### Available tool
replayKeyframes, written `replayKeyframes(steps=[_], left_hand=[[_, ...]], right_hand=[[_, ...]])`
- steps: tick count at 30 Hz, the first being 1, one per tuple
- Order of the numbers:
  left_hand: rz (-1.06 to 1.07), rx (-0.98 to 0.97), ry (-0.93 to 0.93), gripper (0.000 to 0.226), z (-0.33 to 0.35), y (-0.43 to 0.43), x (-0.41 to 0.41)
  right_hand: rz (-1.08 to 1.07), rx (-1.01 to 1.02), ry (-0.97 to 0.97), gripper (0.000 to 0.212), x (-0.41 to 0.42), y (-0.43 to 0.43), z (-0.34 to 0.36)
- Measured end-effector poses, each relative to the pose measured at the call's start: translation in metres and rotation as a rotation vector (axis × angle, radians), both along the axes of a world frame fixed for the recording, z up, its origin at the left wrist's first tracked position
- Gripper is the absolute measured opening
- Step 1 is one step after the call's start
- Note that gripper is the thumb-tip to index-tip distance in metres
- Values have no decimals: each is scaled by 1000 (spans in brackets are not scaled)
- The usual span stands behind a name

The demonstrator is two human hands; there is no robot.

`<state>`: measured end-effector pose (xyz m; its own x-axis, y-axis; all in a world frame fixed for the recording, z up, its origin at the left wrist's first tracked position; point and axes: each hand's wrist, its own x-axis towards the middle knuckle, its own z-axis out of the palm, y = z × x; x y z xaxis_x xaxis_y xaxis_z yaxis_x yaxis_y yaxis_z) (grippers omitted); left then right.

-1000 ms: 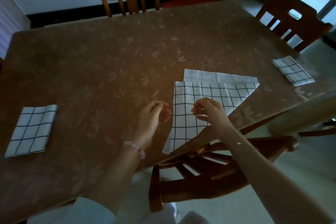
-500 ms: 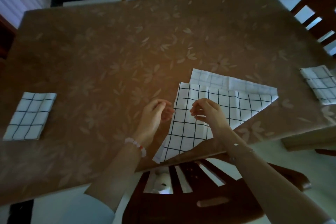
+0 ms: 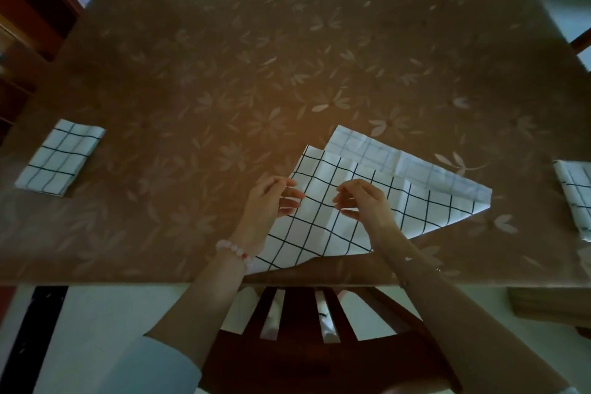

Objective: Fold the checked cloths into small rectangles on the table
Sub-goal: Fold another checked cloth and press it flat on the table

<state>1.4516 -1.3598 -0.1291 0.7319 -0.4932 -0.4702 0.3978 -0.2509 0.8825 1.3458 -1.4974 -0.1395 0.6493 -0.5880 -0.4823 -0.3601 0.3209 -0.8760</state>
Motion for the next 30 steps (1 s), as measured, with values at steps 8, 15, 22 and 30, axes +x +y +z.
replayKeyframes(steps=[8,15,22,30], left_hand=[[17,-6,14,21,-10,-9,2],[-64,60,-30,23,-24,-5,12],[-171,339,-225,15,-53,6,29],[-247,363,-261,27,-68,1,30]], right_hand=[[-22,15,9,19,-7,-11,-9],[-31,0,15,16,-4,-7,-17],[-18,-157,96,12,-12,-9,-34],[115,-358,137,32,-30,-6,-48]])
